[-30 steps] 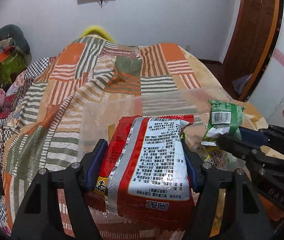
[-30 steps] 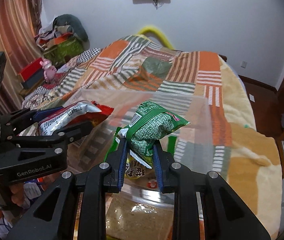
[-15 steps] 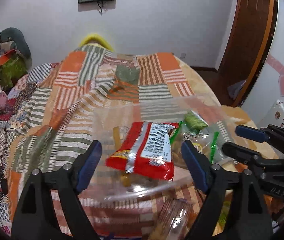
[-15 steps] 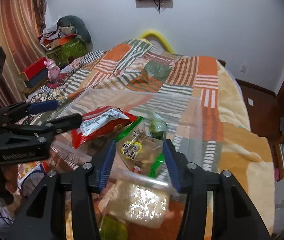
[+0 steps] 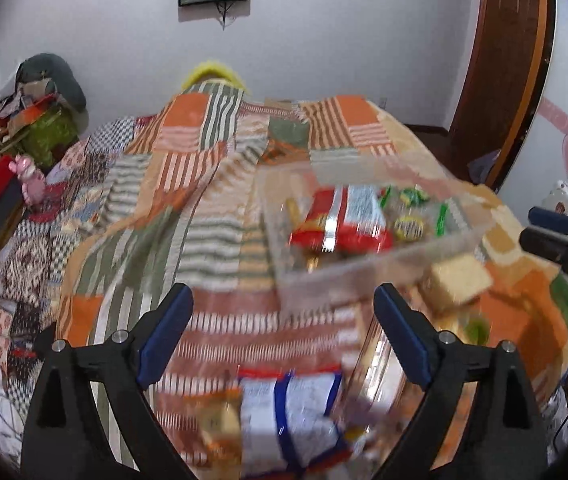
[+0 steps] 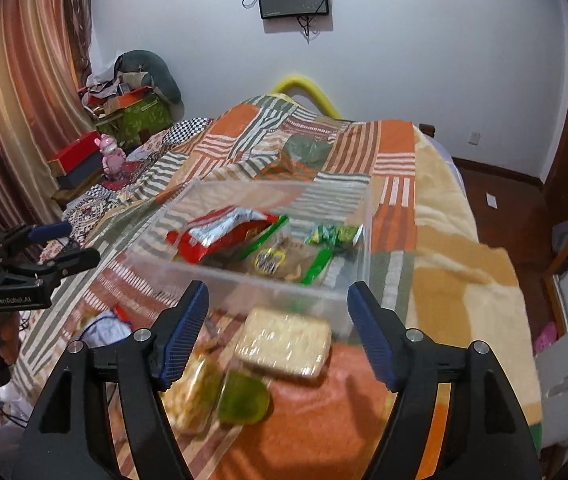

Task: Organize snacks
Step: 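Grasp the blue-white snack bag with left tool while right tool grasps the green jelly cup, then move both items over the clear box and release them inside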

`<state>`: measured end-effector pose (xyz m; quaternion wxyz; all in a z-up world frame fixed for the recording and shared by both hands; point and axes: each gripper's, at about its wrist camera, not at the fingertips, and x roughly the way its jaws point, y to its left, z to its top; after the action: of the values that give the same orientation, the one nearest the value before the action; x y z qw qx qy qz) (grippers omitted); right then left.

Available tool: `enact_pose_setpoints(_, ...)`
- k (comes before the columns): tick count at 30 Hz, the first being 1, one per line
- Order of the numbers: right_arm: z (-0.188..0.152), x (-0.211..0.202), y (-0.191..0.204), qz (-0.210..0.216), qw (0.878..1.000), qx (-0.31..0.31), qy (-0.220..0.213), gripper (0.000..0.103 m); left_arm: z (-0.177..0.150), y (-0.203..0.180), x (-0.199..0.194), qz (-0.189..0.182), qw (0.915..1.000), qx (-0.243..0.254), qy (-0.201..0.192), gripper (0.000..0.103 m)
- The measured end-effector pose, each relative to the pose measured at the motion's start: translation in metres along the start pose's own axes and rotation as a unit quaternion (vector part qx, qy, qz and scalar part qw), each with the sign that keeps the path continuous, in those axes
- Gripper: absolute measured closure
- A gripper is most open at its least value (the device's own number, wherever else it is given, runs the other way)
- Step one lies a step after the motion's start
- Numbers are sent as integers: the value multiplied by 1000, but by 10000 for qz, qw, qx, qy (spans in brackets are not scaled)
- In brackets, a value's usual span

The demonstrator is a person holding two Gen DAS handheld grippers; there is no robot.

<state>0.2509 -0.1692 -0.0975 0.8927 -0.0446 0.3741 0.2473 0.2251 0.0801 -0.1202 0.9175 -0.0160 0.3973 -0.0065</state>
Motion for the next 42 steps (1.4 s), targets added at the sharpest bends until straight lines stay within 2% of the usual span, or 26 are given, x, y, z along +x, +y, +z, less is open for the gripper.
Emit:
enact_pose_setpoints(13,-57,27,12,81,9968,153,784,35,-87,19,21,-79,9957,-292,874,10)
enact_pose_setpoints(16,-63,36,14,116,9957,151,910,42,-95,20,27,-107,9953,-327,903,10)
enact_pose_setpoints(20,-67,43,16,110,9947,201,1001,43,-95,25,36,-285,9940,-534,910,10)
enact_pose_setpoints(24,-70,50,12,218,9929,308,1125,56,-92,21,41,-255,9953,-416,836,12)
enact_pose_setpoints(26,-73,52,12,313,9920,358,1171,61,-92,19,43,-240,9959,-363,790,15)
enact_pose_setpoints(27,-74,53,12,355,9916,379,1183,64,-91,17,43,-229,9961,-335,777,20)
enact_pose_setpoints(31,-75,50,12,330,9928,353,1096,65,-88,17,46,-320,9961,-325,760,43)
enact_pose_setpoints(33,-76,46,12,305,9935,330,1046,65,-87,18,45,-364,9956,-357,783,48)
enact_pose_setpoints(42,-65,23,3,200,9966,353,710,66,-83,19,24,-295,9966,-393,657,52)
